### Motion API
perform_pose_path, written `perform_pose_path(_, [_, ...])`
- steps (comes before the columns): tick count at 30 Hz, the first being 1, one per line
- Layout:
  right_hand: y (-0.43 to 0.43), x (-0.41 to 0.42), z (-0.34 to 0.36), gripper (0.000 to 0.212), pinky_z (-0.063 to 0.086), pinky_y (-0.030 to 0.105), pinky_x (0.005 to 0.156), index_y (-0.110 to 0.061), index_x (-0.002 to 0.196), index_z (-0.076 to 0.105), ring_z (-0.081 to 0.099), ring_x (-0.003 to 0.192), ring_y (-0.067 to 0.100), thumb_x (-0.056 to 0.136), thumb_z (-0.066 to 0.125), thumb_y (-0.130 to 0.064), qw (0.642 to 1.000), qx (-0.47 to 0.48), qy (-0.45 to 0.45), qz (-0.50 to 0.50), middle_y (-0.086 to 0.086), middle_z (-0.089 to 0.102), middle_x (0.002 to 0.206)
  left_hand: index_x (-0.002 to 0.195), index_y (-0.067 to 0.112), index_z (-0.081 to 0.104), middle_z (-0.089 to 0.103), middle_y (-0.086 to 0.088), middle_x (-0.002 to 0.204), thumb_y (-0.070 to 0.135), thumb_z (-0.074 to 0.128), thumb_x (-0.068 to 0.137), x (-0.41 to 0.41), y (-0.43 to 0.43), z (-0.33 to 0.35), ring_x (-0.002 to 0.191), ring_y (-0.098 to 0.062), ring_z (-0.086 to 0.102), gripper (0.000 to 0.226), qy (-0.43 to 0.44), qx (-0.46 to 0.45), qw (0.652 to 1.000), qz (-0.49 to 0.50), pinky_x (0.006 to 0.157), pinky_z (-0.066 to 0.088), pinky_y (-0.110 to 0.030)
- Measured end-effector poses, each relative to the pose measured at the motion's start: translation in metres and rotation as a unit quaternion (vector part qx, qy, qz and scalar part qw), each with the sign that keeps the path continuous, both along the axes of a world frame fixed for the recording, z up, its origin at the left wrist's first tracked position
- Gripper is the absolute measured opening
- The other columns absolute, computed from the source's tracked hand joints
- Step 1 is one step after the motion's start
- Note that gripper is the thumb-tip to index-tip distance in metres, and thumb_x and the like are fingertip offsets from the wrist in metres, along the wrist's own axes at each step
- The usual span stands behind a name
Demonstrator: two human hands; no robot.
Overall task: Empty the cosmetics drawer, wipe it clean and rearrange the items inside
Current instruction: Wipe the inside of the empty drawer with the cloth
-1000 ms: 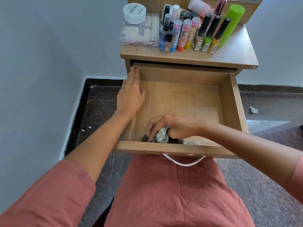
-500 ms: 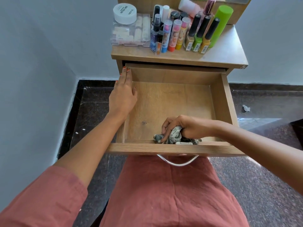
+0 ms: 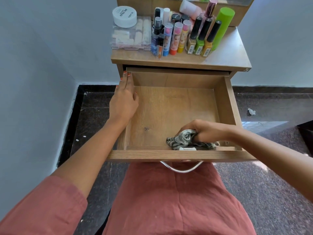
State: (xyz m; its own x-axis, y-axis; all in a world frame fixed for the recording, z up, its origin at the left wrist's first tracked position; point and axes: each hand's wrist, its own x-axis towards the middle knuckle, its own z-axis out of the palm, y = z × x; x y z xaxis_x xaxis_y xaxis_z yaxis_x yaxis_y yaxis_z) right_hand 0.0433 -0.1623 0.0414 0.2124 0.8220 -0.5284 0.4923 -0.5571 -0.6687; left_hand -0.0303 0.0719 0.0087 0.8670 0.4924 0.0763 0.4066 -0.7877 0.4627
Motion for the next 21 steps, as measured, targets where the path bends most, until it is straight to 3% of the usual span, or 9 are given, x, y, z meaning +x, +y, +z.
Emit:
perform_pose_path(4, [0.012,-0.007,-0.004,0.035,0.052,0.036,0.079,-0.001,0.101,0.064,0.065,0.09,0.023,0.075,0.046,0.014,1.0,-0.015,-0.014,0.009,0.013,0.069,0.097,0.146,0.011,0.016,0.009,-0.003,0.157,0.014,0.04,0.095,0.0,-0.001,0.001,0.141,-0.024,0.022,0.057,0.0,0.005,1.0,0.005,0.107,0.038,-0.041])
perform_pose_path(10, [0.073,-0.035,-0.012,0.029,0.043,0.021,0.065,0.0,0.099,0.061,0.056,0.082,0.017,0.075,0.047,0.012,0.997,0.015,-0.023,0.073,0.008,0.064,0.093,0.146,0.01,0.016,0.01,-0.004,0.157,0.014,0.04,0.095,-0.001,-0.002,0.002,0.141,-0.022,0.022,0.057,0.0,0.012,1.0,0.005,0.11,0.035,-0.04])
perform_pose_path(14, [0.099,-0.049,-0.022,0.029,0.052,0.04,0.08,0.004,0.102,0.059,0.062,0.092,0.03,0.075,0.047,0.004,0.997,0.012,-0.03,0.072,0.019,0.066,0.1,0.146,0.01,0.016,0.01,-0.003,0.157,0.014,0.04,0.094,-0.001,-0.002,0.002,0.141,-0.022,0.022,0.057,0.002,0.013,1.0,0.004,0.109,0.036,-0.041])
perform_pose_path(17, [0.092,-0.047,-0.013,0.029,0.049,0.027,0.074,0.002,0.104,0.058,0.06,0.09,0.023,0.077,0.048,0.007,0.998,0.014,-0.017,0.06,0.015,0.066,0.102,0.146,0.01,0.017,0.01,-0.004,0.157,0.014,0.04,0.095,-0.001,-0.002,0.003,0.141,-0.023,0.022,0.057,0.002,0.012,1.0,0.004,0.109,0.036,-0.04])
perform_pose_path(21, [0.07,-0.037,-0.003,0.025,0.041,0.018,0.062,-0.001,0.099,0.059,0.054,0.078,0.015,0.078,0.052,0.008,1.0,0.019,-0.011,0.02,0.005,0.06,0.087,0.146,0.008,0.017,0.011,-0.007,0.156,0.014,0.039,0.095,-0.003,-0.004,0.006,0.142,-0.024,0.021,0.056,0.005,0.023,1.0,0.003,0.113,0.03,-0.038])
